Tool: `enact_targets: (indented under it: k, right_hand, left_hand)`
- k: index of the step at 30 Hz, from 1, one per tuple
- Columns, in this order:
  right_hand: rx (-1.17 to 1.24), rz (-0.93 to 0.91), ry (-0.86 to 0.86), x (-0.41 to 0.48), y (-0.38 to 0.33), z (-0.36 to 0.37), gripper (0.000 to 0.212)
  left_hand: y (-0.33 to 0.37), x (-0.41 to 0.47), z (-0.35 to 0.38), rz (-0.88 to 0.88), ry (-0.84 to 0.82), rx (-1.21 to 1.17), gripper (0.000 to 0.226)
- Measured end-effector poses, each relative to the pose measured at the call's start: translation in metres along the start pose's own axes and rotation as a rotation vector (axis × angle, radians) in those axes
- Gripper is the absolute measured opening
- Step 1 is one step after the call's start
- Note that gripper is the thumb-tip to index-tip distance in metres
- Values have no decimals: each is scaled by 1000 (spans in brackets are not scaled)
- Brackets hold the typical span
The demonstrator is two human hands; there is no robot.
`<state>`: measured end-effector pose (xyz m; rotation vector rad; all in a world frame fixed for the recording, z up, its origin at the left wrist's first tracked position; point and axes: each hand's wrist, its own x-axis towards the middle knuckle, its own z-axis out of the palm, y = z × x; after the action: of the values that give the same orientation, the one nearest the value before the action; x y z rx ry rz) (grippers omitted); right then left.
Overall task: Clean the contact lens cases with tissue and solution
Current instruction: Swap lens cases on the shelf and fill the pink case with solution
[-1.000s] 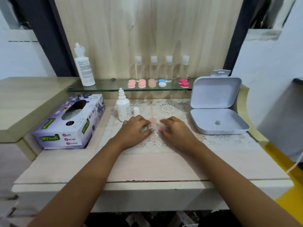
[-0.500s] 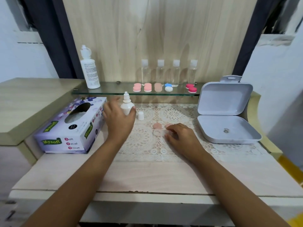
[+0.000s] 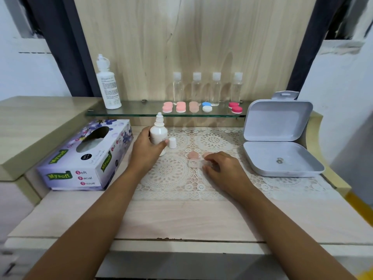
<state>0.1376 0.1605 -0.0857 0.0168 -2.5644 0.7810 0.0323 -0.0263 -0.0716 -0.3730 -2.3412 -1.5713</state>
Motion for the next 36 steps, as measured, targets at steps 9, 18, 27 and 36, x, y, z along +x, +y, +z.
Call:
enact_targets:
  k: [9,18,27,36]
  right_hand:
    - [8,11,-46,2,3,-2,31]
    - [11,25,-55,2,2,-5,33]
    - [-7,24,-61,2,2,-5,34]
    - [-8,26,-81,2,0,-8,32]
  left_hand:
    - [17,0,-20,438,-303,513,58]
    - [7,-3,-24,729,-332,789,57]
    - [6,-3,-22,894,-291,894,52]
    - [4,-1,-18,981,-250,916,51]
